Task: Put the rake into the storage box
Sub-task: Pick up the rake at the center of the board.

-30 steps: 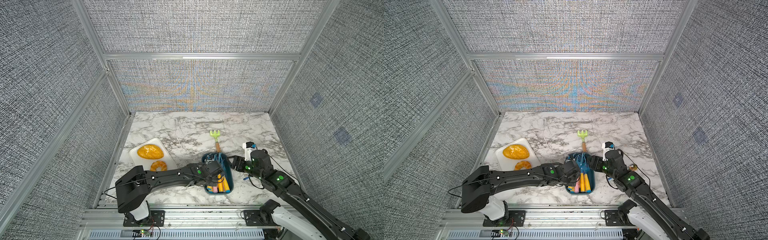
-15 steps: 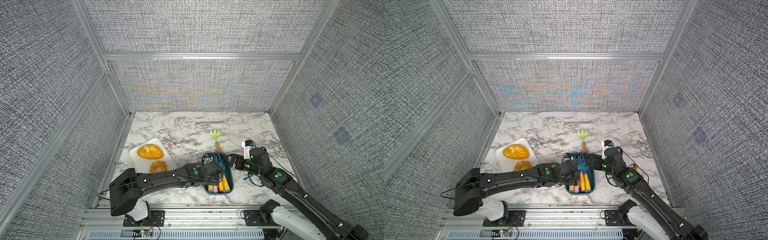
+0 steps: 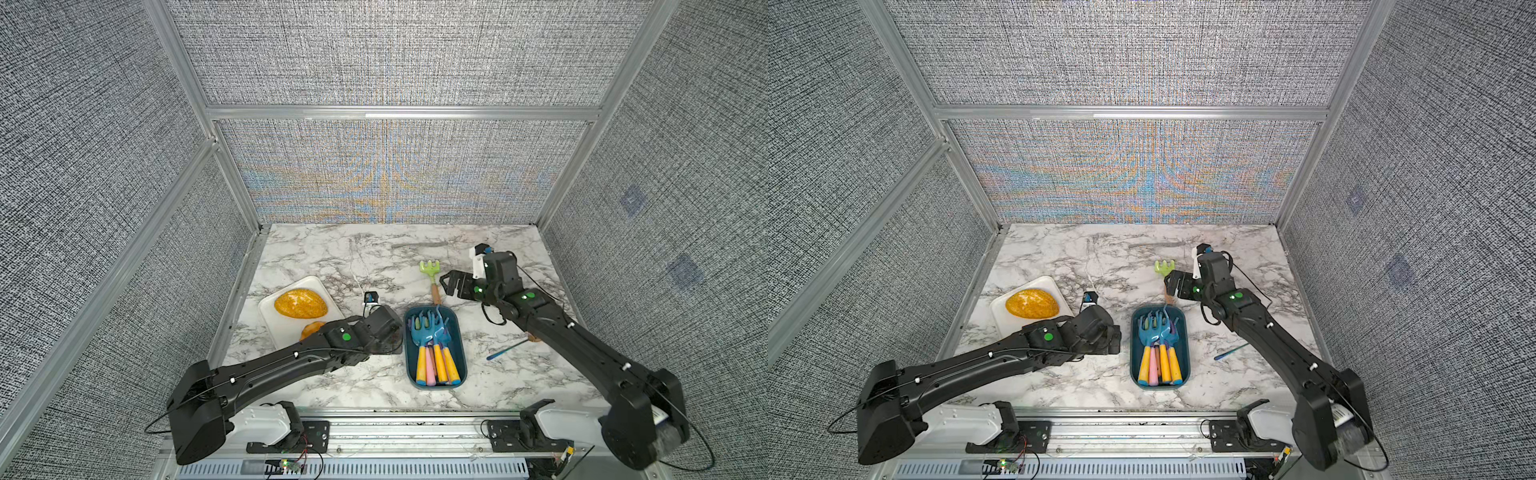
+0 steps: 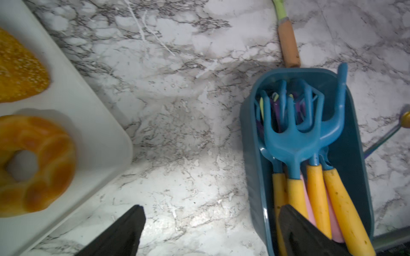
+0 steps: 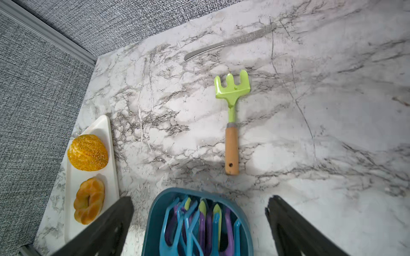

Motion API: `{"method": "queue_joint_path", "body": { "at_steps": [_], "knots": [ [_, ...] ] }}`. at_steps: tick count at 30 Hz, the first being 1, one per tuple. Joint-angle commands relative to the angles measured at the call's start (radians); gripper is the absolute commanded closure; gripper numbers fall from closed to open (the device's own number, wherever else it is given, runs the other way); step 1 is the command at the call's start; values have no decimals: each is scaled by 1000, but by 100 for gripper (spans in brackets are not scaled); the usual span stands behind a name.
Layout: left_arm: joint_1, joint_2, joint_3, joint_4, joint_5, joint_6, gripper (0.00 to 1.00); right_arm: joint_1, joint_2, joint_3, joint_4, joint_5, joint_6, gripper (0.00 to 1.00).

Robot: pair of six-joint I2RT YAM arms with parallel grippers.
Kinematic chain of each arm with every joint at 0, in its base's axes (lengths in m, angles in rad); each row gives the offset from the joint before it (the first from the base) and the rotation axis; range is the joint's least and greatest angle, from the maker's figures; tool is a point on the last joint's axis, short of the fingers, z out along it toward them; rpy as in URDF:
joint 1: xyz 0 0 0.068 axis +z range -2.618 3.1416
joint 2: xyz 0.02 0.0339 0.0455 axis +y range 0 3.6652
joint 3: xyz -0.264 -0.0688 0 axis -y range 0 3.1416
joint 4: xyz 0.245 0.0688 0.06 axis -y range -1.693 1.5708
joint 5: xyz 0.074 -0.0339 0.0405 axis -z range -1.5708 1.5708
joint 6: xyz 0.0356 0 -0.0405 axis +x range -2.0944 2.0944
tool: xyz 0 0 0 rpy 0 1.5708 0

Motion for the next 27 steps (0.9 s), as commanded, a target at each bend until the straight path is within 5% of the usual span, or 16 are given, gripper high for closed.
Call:
{"method": "queue_joint_path", "body": {
  "at_steps": [1, 14, 24, 27],
  "knots": [
    [59, -25, -19, 22, 42, 65, 1, -4, 137, 111, -21, -1, -65, 1],
    [279, -39, -98, 127, 196, 156, 1, -4, 645, 620, -283, 163, -192, 24],
    [339, 0, -132, 190, 250, 162, 1, 37, 865, 766, -376, 236, -209, 29],
    [348, 12, -131, 198, 259, 164, 1, 43, 917, 794, -394, 258, -206, 38]
  ]
}}
